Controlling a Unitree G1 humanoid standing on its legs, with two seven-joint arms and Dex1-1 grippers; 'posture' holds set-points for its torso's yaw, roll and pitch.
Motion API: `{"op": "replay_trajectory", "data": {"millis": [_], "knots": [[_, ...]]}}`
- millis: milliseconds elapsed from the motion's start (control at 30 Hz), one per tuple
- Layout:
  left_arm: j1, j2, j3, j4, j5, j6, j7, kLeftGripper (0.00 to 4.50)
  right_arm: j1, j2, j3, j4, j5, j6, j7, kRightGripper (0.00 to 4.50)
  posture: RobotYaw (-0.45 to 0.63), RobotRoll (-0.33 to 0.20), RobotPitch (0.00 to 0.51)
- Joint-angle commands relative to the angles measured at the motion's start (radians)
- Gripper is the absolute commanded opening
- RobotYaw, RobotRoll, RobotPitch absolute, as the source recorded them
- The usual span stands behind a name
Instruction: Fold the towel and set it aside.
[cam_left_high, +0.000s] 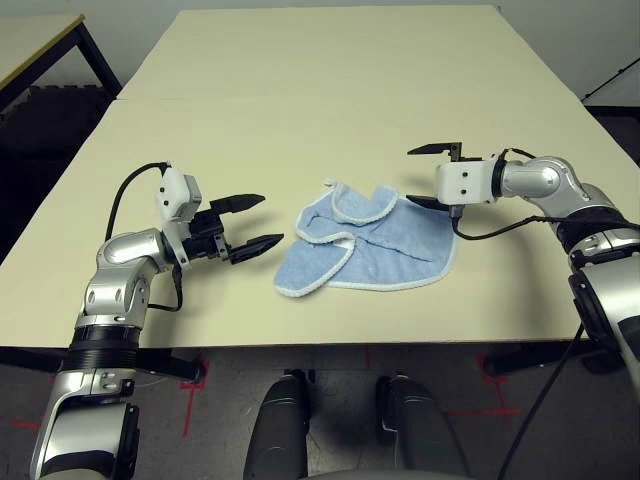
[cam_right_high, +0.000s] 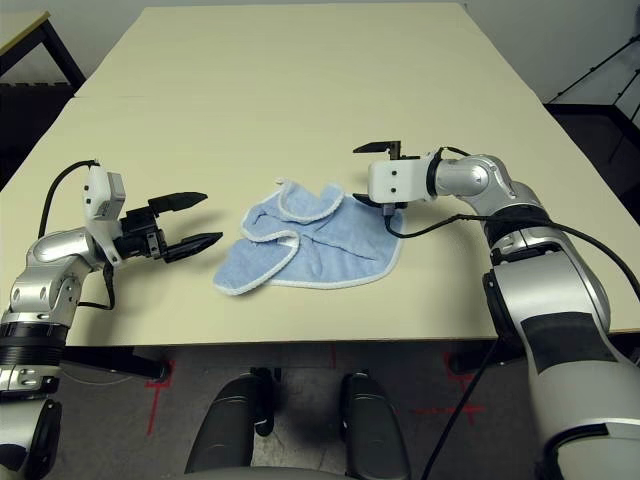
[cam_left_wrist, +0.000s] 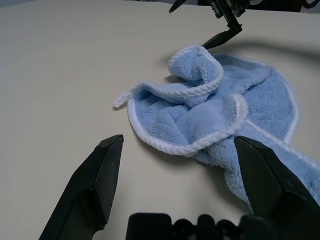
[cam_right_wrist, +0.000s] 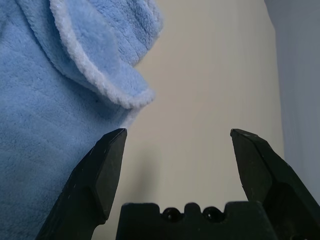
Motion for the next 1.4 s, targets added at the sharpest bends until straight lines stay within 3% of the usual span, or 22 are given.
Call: {"op": "replay_trajectory", "data": {"millis": [33,633,767,1067,1333,1400], "knots": [[-0.002,-0.002,-0.014,0.001,0.010,-0.012,0.003,4.49,-0.016,-0.013,0.040,0.016,-0.044,-0.046,-0.033,4.50,0.06,0.000,0.140],[-0.002,-0.005,-0.025,0.005,0.022,-0.034,0.025,4.49,-0.046,-0.020,0.184,0.023,-0.205,-0.123,-0.265,4.50,0.07,0.000,0.139],[-0.008,-0.010,-0.027,0.011,0.024,-0.038,0.028,4.50,-0.045,-0.012,0.199,0.030,-0.209,-0.135,-0.263,3.59,0.07,0.000,0.139],[-0.016,-0.011,-0.030,0.026,0.027,-0.043,0.024,4.50,-0.055,-0.006,0.218,0.032,-0.227,-0.150,-0.270,0.22,0.07,0.000,0.135],[-0.022,-0.011,-0.035,0.039,0.028,-0.042,0.023,4.50,-0.064,-0.025,0.239,0.033,-0.252,-0.151,-0.315,0.10,0.07,0.000,0.134],[-0.020,-0.012,-0.034,0.040,0.028,-0.042,0.023,4.50,-0.059,-0.022,0.189,0.044,-0.195,-0.115,-0.296,0.10,0.07,0.000,0.133]]}}
